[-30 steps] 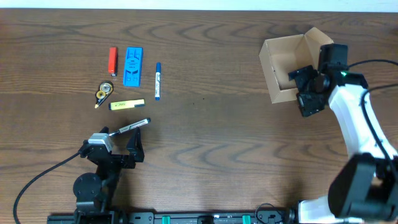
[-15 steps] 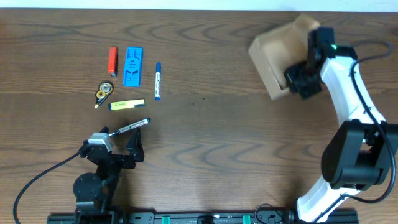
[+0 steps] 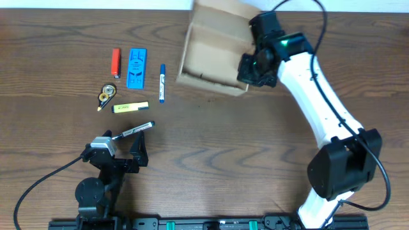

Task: Pack container
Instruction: 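Move the right gripper to the cardboard box and hook its inner wall, then drag the box with the right gripper toward the table center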

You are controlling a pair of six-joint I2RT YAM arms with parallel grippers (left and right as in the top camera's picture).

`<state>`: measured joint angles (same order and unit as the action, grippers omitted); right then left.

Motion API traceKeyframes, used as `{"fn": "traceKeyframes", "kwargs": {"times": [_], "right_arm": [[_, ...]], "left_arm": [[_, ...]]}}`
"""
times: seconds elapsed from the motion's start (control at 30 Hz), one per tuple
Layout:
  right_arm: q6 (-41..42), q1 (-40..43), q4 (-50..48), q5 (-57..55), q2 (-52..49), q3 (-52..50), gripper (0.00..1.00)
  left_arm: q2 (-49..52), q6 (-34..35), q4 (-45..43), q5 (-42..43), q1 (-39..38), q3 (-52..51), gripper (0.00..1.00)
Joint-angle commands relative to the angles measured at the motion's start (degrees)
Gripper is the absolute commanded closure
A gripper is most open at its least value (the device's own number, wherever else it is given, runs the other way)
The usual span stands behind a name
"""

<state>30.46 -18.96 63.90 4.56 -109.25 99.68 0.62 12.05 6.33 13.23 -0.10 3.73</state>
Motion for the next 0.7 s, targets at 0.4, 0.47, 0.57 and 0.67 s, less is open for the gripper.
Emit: {"fn": "traceKeyframes", "kwargs": {"times": [0.4, 0.47, 0.57, 0.67], "right_arm": [[-9.05, 0.90, 5.68, -4.98, -5.22, 0.70, 0.99], [-9.07, 0.90, 5.57, -5.03, -5.31, 0.72, 0.99], [-9.35, 0.87, 5.55, -5.05, -5.33, 0.70, 0.98], [-9.33, 0.87, 5.55, -5.03, -5.33, 0.70, 0.68]], "left_arm": [[-0.37, 0.37, 0.52, -0.57, 0.17, -1.77, 0.05], [-0.37, 0.37, 0.52, -0.57, 0.17, -1.77, 0.05], [-0.37, 0.37, 0.52, -0.57, 0.17, -1.77, 0.04], [-0.37, 0.37, 0.52, -0.57, 0.17, -1.77, 0.05]]}}
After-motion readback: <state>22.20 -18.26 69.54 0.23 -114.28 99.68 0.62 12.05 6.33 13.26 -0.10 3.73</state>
